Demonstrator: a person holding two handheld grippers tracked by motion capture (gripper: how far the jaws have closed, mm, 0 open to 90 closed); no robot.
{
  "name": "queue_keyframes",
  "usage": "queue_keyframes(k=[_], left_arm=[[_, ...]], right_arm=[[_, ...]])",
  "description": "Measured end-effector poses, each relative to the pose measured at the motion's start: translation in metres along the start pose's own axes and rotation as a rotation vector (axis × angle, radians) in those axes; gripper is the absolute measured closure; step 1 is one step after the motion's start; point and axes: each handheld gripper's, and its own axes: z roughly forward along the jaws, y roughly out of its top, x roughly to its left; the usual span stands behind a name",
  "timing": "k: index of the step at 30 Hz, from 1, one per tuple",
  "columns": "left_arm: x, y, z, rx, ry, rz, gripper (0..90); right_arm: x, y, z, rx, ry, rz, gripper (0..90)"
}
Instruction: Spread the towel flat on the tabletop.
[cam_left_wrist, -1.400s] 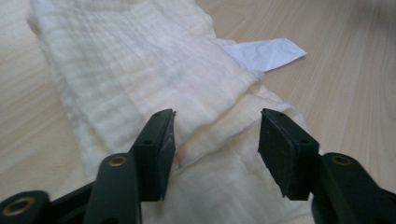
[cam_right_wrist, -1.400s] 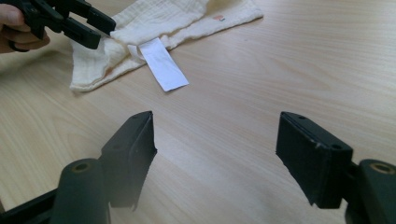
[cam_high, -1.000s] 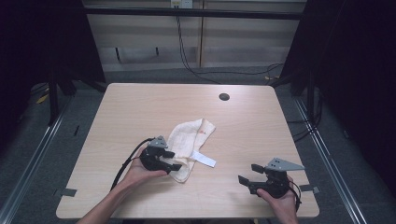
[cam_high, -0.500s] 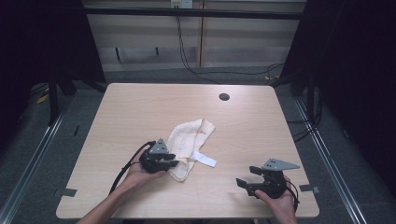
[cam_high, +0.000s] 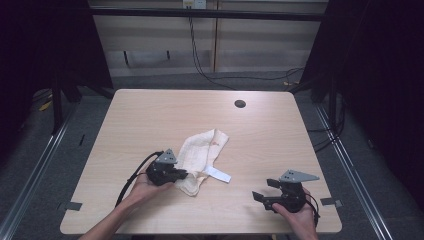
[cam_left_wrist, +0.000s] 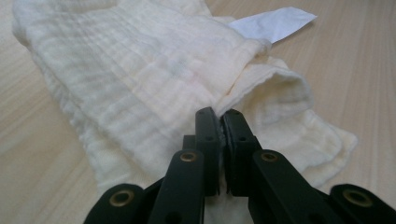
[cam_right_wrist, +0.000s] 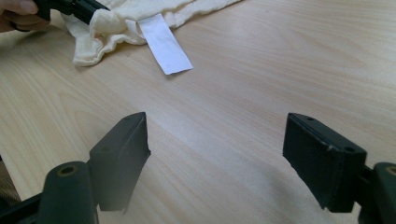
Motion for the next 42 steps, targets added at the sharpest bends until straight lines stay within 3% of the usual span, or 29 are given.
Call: queue_keyframes(k=[6, 8, 13, 15, 17, 25, 30, 32, 36, 38, 42], left_arm=[[-0.005, -0.001, -0.007, 0.029, -0.037, -0.008, 86.2], [-0.008, -0.003, -0.010, 0.016, -0.045, -0.020, 86.2], [-0.016, -0.007, -0.022, 0.020, -0.058, 0.006, 86.2], [-0.016, -0.010, -0.028, 0.023, -0.073, 0.004, 86.2], [-0.019, -0.014, -0.037, 0.024, -0.068, 0.034, 86.1], [-0.022, -0.036, -0.063, 0.015, -0.105, 0.015, 86.1], [-0.023, -0.044, -0.059, 0.021, -0.097, 0.008, 84.9], [-0.023, -0.043, -0.055, 0.029, -0.092, -0.001, 81.0], [-0.025, -0.038, -0.054, 0.040, -0.081, -0.006, 62.8], [-0.026, -0.033, -0.057, 0.005, -0.089, -0.015, 55.5], [-0.029, -0.016, -0.064, -0.044, -0.077, -0.001, 51.2]], right_arm=[[0.001, 0.000, 0.001, 0.008, 0.014, -0.011, 23.1], [0.001, 0.000, 0.001, 0.009, 0.012, -0.010, 22.9], [0.000, 0.000, 0.000, 0.009, 0.003, -0.002, 24.0], [-0.002, -0.001, -0.001, 0.003, 0.006, 0.006, 24.0], [-0.002, -0.001, -0.001, 0.006, 0.003, 0.012, 24.0], [0.000, -0.001, 0.002, 0.017, 0.016, 0.007, 24.4], [0.001, 0.000, 0.004, 0.022, 0.014, 0.005, 24.4], [0.002, 0.000, 0.004, 0.020, 0.017, -0.005, 24.3], [0.003, 0.000, 0.003, 0.018, 0.022, -0.011, 24.4], [0.003, 0.000, 0.004, 0.021, 0.021, -0.010, 24.4], [0.003, 0.000, 0.005, 0.028, 0.019, -0.009, 24.3]])
